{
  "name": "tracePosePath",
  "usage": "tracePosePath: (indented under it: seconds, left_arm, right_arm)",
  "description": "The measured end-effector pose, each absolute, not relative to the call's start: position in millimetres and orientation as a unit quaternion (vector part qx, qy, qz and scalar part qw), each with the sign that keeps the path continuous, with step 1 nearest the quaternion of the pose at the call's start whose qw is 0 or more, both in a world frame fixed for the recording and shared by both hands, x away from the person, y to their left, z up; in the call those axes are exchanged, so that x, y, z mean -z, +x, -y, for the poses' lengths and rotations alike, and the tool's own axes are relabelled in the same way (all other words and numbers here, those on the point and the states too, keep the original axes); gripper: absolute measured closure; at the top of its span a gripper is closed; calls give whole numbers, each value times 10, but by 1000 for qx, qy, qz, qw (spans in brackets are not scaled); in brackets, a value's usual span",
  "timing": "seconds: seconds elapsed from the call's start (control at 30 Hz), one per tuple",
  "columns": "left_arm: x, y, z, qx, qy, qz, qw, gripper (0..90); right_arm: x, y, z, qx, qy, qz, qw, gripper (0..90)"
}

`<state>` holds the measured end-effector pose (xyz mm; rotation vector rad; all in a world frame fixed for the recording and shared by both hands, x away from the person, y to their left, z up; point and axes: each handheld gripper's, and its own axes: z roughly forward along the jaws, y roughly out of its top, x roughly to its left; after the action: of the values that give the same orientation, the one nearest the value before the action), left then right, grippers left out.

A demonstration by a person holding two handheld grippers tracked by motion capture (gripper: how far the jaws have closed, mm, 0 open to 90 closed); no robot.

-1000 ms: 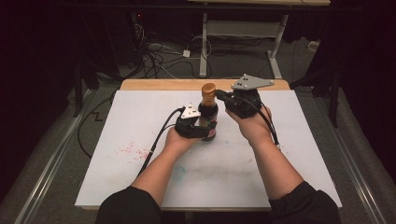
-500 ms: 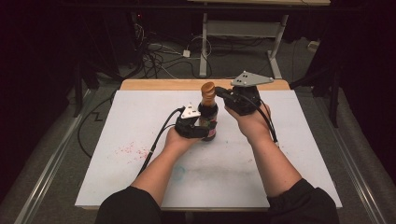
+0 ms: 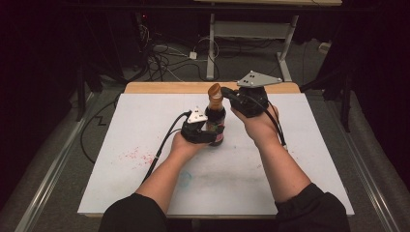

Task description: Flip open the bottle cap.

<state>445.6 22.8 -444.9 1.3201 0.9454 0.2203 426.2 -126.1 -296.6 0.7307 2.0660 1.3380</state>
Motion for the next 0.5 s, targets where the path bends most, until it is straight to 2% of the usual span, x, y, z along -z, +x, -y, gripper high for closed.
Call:
tracePosePath:
  seconds: [0.5]
  left_arm:
    - [4452, 4450, -226, -100, 591, -420, 682, 288]
  right_arm:
    - [2821, 4257, 1041, -513, 246, -772, 283, 900]
